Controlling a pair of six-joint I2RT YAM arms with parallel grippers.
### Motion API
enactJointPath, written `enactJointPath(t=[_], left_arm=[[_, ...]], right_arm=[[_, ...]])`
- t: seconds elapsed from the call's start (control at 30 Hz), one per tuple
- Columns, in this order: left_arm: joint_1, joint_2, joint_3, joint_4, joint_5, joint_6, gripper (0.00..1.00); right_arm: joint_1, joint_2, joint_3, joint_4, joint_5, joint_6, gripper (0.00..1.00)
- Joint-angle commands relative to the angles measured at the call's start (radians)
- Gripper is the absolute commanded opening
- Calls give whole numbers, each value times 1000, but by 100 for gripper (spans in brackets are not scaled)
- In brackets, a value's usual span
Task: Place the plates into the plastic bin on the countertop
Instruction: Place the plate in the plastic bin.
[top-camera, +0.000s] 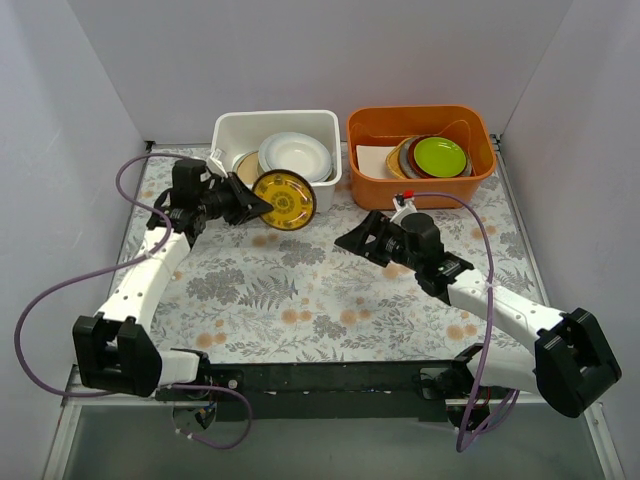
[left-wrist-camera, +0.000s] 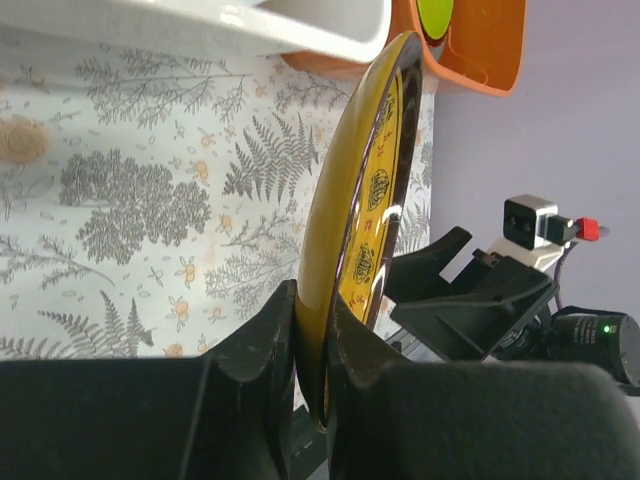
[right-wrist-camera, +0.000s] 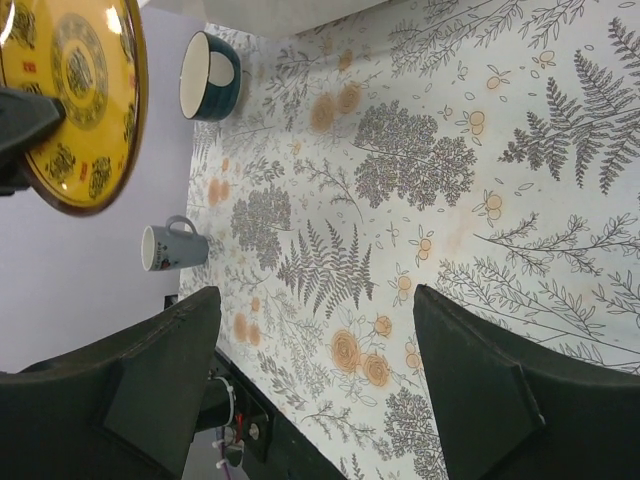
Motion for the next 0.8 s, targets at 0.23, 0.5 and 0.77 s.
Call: enactJointPath(t=[0.23, 0.5, 0.77], left_arm=[[-22, 259, 341, 10, -62, 76, 0], [-24, 441, 522, -5, -103, 82, 0], [-22, 645, 711, -20, -114, 71, 0]], right_arm=[[-53, -26, -35, 15, -42, -25, 85], [-75, -15, -45, 15, -58, -30, 85], [-82, -5, -48, 32, -67, -27, 86]])
